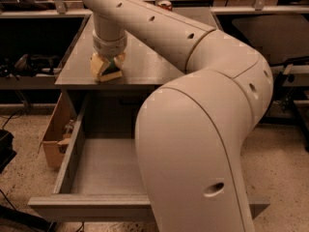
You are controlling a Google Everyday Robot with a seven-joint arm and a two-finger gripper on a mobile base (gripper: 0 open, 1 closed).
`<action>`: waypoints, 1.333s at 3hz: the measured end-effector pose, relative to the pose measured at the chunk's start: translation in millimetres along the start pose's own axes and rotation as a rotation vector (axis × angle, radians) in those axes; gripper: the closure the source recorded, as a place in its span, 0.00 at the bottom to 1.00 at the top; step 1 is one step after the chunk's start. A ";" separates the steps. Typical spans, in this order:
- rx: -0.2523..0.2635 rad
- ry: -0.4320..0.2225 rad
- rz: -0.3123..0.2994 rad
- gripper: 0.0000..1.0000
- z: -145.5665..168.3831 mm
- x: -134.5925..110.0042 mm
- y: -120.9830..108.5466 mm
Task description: Place sponge into top drawer
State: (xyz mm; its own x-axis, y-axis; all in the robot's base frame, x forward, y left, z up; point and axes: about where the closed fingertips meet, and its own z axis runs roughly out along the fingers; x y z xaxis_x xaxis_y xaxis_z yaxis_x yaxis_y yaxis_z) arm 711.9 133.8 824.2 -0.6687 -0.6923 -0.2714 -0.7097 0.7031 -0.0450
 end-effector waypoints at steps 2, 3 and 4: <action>0.000 0.000 0.000 1.00 -11.9 -3.4 -0.6; 0.014 -0.057 0.022 1.00 -26.9 21.2 1.9; 0.045 -0.247 0.100 1.00 -92.7 54.4 5.7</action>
Offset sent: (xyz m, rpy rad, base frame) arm -0.0559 -0.0521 0.0219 0.1209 -0.0915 -0.0312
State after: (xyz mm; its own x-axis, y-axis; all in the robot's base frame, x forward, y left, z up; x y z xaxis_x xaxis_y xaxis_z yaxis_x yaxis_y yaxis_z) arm 650.9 85.1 898.3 -0.6563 -0.5624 -0.5029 -0.6286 0.7763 -0.0478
